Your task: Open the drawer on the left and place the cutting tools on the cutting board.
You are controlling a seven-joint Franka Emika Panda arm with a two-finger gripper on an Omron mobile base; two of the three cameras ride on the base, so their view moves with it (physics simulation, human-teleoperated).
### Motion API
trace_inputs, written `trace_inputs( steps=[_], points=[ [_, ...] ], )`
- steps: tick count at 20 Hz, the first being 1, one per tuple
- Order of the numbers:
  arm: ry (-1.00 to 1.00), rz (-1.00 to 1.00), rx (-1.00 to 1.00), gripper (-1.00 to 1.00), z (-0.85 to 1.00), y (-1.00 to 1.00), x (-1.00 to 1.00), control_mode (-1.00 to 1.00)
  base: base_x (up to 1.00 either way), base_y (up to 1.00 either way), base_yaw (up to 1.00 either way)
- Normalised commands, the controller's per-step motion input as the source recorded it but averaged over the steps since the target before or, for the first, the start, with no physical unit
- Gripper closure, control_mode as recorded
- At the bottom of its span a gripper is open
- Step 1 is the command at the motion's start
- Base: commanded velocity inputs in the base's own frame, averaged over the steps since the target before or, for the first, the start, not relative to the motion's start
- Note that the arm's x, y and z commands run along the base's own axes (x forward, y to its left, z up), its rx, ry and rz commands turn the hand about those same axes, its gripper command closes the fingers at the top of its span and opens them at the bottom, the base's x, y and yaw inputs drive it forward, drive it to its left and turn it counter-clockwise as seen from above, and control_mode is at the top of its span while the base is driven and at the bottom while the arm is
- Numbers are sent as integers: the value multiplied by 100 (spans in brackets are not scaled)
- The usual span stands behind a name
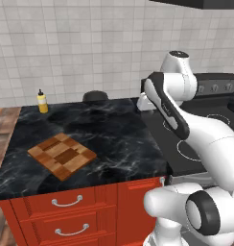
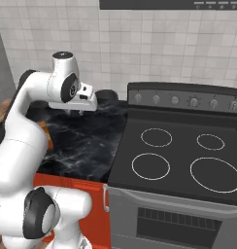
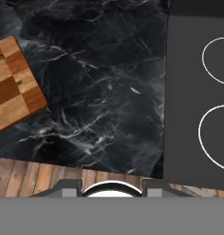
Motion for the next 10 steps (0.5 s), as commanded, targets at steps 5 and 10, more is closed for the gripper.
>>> trace_inputs(
  steps=[5,10],
  points=[
    [-8,6,-1,-100,0,7,-39,-100,0,0,0],
    [-24,28,-24,-100,-31,91,-95,-100,0,0,0]
  ],
)
